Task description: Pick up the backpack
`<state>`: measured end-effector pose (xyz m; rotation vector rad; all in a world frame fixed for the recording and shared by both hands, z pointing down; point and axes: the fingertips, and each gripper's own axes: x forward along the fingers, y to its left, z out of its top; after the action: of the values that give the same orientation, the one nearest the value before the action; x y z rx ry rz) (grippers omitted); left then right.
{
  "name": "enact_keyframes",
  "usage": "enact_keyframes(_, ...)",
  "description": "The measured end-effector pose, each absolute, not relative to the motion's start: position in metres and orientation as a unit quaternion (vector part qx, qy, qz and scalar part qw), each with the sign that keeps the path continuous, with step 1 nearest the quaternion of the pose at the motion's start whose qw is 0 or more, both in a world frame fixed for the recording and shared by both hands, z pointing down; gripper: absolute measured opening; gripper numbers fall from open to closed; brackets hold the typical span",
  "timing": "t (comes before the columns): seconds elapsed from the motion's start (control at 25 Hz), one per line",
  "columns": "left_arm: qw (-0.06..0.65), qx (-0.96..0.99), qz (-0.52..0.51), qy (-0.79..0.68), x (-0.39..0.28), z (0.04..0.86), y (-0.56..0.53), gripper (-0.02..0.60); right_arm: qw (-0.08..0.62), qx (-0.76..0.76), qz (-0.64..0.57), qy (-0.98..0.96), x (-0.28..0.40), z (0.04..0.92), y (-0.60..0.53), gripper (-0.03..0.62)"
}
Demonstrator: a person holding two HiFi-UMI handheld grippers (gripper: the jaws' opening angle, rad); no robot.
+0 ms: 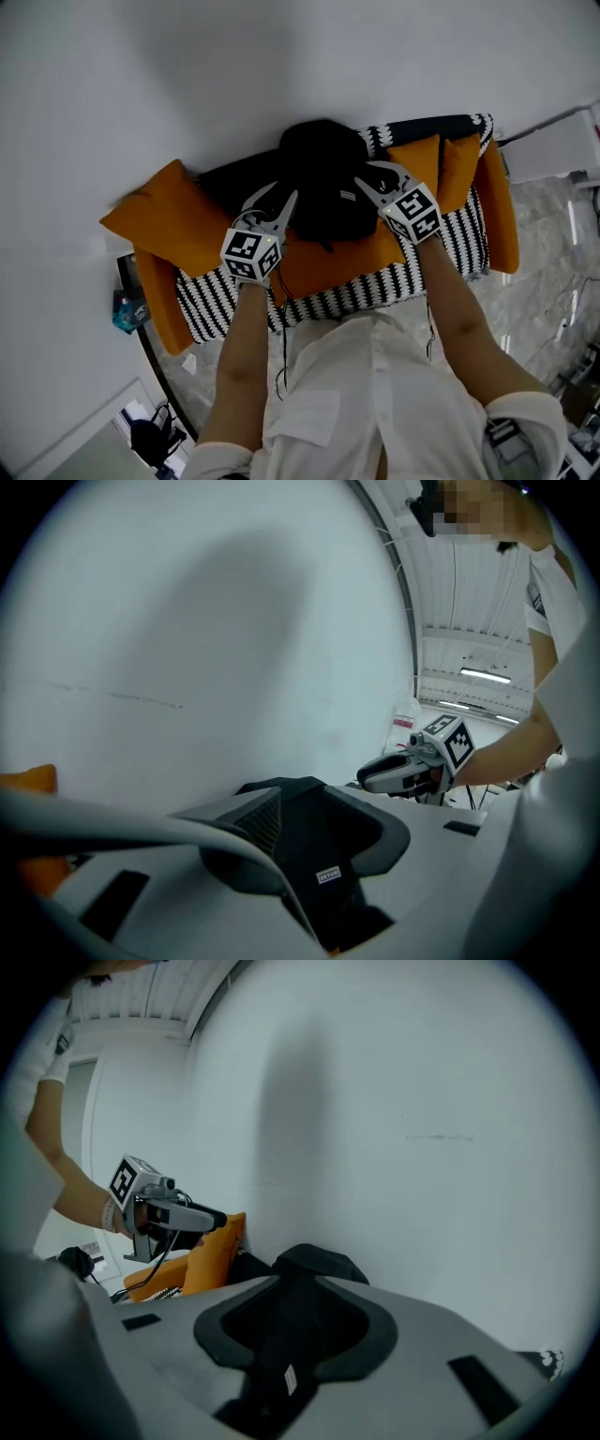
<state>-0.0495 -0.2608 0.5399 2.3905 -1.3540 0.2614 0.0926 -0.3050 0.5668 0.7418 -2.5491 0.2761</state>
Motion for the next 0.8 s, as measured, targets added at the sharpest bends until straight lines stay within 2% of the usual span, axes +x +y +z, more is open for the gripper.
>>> enact_keyframes(0.24, 0.195, 0.856, 0.116, -0.465, -0.044, 0.562, -0.291, 0.192, 0.242, 0.279, 0.102, -0.924, 0.091, 0.576, -0.328, 0.146)
enact_keyframes(0.8, 0.213, 0.851, 0.182, -0.444, -0.042, 0.621, -0.341, 0.233, 0.274, 0.286, 0.124, -0.91, 0.086, 0.619, -0.365, 0.198)
